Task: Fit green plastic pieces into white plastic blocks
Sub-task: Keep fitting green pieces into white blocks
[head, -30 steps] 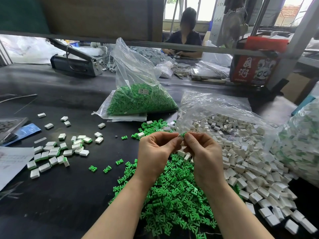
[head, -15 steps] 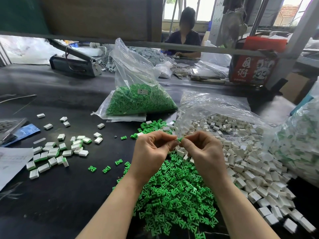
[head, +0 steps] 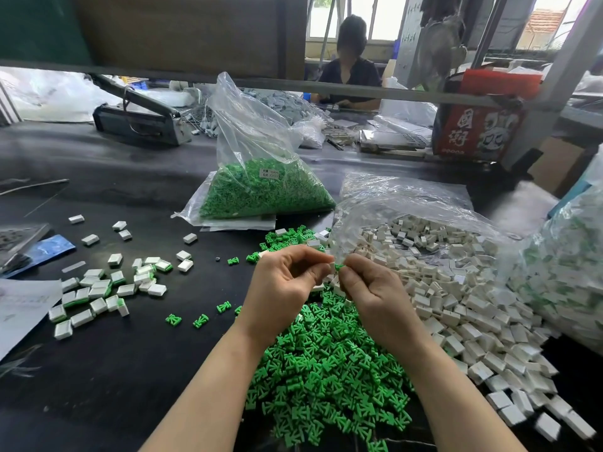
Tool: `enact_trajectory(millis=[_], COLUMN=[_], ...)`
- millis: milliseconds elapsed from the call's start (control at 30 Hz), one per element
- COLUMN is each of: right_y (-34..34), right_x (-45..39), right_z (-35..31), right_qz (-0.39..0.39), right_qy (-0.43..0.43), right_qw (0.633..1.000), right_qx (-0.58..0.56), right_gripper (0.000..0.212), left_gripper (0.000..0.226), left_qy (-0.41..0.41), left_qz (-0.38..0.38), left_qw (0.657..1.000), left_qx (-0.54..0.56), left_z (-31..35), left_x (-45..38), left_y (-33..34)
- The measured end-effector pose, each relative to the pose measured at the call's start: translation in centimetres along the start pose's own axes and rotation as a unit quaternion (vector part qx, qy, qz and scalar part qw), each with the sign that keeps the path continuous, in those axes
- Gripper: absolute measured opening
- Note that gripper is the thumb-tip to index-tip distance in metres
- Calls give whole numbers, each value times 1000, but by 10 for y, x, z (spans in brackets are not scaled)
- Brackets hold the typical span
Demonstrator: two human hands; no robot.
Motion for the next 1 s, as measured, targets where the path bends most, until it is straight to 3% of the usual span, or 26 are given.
enact_trajectory(millis=[167, 400, 700, 833, 1000], right_y=[-2, -3, 5, 5, 5], right_x=[-1, 0, -1, -1, 0], right_z=[-1, 0, -1, 0, -7], right_qz=[-25, -86, 38, 36, 15], right_qy=[-13, -9, -10, -3, -24], right_qw=[999, 996, 998, 997, 994], right_qx=[21, 18, -58, -68, -106], right_gripper=[36, 27, 31, 32, 29], left_gripper=[17, 21, 12, 10, 25], left_qy=[2, -7, -16, -21, -60], left_qz=[-29, -61, 46, 45, -3], left_qw=[1000, 998, 998, 997, 993], left_qx=[-8, 1, 51, 67, 102], left_z=[0, 1, -2, -4, -8], left_x=[0, 0, 0, 2, 1], left_y=[-4, -5, 0, 3, 8])
Point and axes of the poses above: each hand's wrist, its own x-axis away from the middle knuckle, its own y-axis out of the palm, z = x × y, the point moved 4 cm from there along -x, towards the middle knuckle, and after that the axes turned 12 degrees about y, right-handed, at the moved point
